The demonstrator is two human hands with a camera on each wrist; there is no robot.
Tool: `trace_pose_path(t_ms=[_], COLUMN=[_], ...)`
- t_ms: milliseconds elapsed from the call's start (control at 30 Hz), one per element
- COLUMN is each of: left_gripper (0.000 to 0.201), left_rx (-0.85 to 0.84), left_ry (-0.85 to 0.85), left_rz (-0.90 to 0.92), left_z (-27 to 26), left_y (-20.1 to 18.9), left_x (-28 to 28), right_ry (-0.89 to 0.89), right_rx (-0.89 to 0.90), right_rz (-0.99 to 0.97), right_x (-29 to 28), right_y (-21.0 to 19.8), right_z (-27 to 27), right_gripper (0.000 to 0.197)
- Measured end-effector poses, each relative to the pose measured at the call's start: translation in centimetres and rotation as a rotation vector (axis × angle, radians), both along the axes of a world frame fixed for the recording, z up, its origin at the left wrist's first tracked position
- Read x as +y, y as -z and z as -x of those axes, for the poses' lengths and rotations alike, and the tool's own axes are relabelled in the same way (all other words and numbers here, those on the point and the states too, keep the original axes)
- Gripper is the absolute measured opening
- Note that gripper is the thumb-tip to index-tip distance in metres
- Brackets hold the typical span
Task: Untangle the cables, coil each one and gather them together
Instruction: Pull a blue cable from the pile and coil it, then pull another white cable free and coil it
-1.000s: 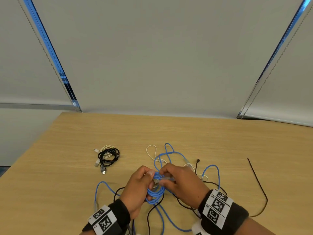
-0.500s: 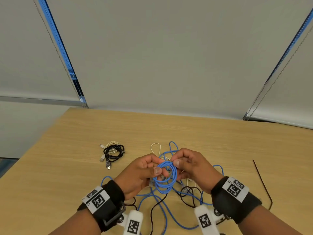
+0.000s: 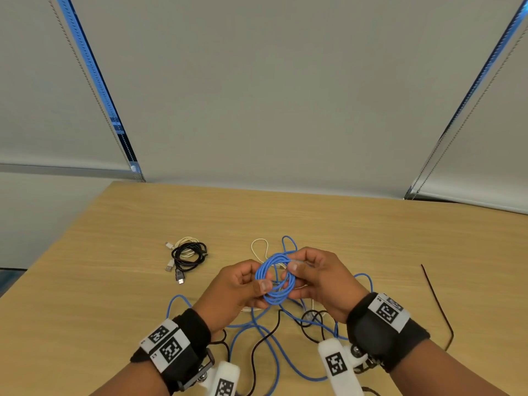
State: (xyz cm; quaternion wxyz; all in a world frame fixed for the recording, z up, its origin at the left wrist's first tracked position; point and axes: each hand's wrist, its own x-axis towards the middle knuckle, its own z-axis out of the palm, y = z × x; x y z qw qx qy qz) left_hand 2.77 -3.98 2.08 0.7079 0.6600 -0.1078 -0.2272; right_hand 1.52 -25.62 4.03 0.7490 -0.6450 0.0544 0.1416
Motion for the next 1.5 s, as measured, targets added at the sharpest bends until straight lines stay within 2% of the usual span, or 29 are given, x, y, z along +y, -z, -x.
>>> trace_pose_path(t_ms=[67,133,167,233,300,333,433,500,600,700,833,900,967,1033,1100,1267,1367,1433,1500], left_gripper=[0.009,0.008,0.009,0.012,0.016,0.019,0.027,0.034,0.043,0.044,0.046,0.044,0.037,0.03,0.032,0.056,0.047,0.03,0.022], left_rx=[-0.126,-0.26,-0.302,-0.304,-0.262,-0.251,-0.208,-0.155,-0.076,-0.084,-0.129,-0.252,-0.414,-0.48,-0.446,-0.33,-0.318,-0.358,-0.368], left_ry=[-0.002,0.021,0.039,0.049,-0.011,-0.076,-0.315,-0.42,-0.522,-0.553,-0.455,-0.396,-0.321,-0.177,0.001,0.34,0.388,0.37,0.307], left_rz=[-0.063,-0.152,-0.185,-0.205,-0.228,-0.263,-0.363,-0.384,-0.459,-0.681,-1.071,-1.237,-1.229,-1.154,-1.169,-1.301,-1.343,-1.393,-1.417], left_z=[-0.2,-0.3,-0.3,-0.1,-0.2,-0.5,-2.7,-4.8,-7.6,-9.3,-10.4,-10.4,-10.4,-10.5,-11.0,-11.9,-11.9,-11.7,-11.6], left_y=[-0.2,-0.3,-0.3,-0.1,0.4,0.6,1.0,1.3,1.9,2.7,3.0,2.7,2.2,2.0,2.4,3.8,4.6,4.8,4.4], left_x=[0.1,0.3,0.4,0.6,1.0,1.3,2.9,4.4,6.8,8.4,8.7,7.4,5.0,1.9,-1.2,-5.3,-5.6,-5.3,-4.6], right_ry=[-0.014,-0.037,-0.048,-0.047,-0.027,-0.028,-0.107,-0.22,-0.42,-0.476,-0.504,-0.511,-0.514,-0.515,-0.505,-0.509,-0.512,-0.504,-0.497], right_rx=[0.062,0.12,0.141,0.143,0.068,0.002,-0.213,-0.267,-0.255,-0.223,-0.262,-0.289,-0.305,-0.313,-0.314,-0.323,-0.331,-0.335,-0.337], right_rz=[-0.12,-0.217,-0.234,-0.185,0.002,0.17,0.804,1.077,1.296,1.368,1.418,1.421,1.426,1.429,1.419,1.423,1.436,1.43,1.412], right_x=[-0.1,-0.1,-0.1,0.0,0.1,0.0,-0.9,-1.6,-2.1,-2.4,-2.7,-2.8,-2.8,-2.7,-2.7,-2.7,-2.7,-2.7,-2.8], right_y=[0.1,0.4,0.6,1.0,1.4,1.6,2.9,4.2,6.8,8.7,10.0,10.2,10.2,10.1,10.0,9.7,9.8,9.9,10.0], right_z=[0.1,0.4,0.5,0.7,0.6,0.6,1.0,1.5,2.2,2.7,3.2,3.2,3.2,3.2,3.3,3.4,3.5,3.6,3.5], right_gripper=[0.021,0.031,0.032,0.022,0.012,0.011,0.028,0.041,0.051,0.054,0.051,0.05,0.05,0.049,0.049,0.048,0.048,0.048,0.048])
